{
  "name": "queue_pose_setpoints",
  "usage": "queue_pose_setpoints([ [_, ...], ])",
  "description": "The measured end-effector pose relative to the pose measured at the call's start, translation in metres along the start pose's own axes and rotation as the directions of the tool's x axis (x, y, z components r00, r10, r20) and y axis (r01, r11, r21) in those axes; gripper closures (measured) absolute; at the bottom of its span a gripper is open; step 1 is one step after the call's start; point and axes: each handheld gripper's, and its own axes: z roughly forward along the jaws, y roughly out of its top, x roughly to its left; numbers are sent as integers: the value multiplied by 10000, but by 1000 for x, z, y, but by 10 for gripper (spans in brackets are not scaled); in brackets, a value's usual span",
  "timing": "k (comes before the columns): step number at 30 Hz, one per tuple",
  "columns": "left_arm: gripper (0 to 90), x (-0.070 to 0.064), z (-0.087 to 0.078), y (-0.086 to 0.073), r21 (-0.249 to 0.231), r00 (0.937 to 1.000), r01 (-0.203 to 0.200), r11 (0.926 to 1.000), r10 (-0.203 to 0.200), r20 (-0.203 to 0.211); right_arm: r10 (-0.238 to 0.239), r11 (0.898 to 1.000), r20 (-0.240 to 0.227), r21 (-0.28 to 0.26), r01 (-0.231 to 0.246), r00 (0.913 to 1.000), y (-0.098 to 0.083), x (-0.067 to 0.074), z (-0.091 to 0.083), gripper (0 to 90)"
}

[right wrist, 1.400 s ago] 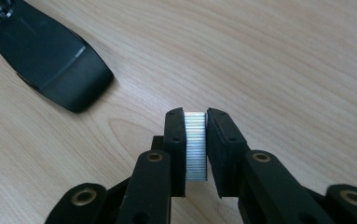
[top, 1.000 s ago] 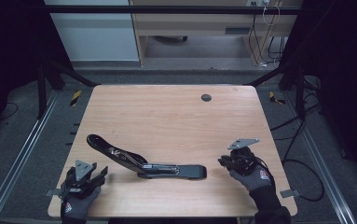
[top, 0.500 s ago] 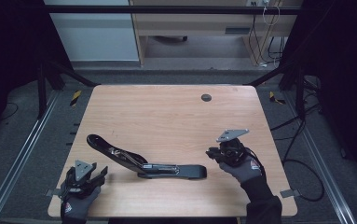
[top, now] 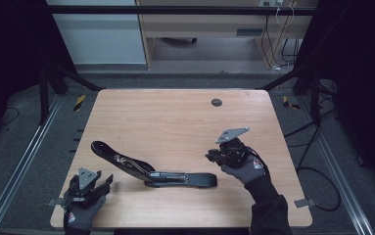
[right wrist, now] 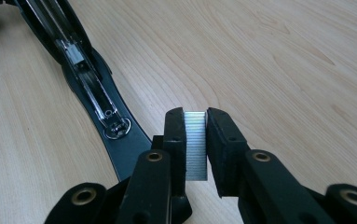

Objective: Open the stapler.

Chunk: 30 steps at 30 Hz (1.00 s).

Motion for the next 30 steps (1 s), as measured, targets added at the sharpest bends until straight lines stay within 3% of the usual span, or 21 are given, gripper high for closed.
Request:
queue_pose_setpoints([
  [18, 510, 1, 1, -1, 9, 10000, 90, 10000, -90, 29, -1071, 9942, -959, -201, 1056, 9896, 36, 6, 18, 782],
  [30, 511, 1, 1, 0, -3, 10000, 76, 10000, -76, 0, -1746, 9845, -1617, -148, 1746, 9713, 49, 13, 32, 782],
])
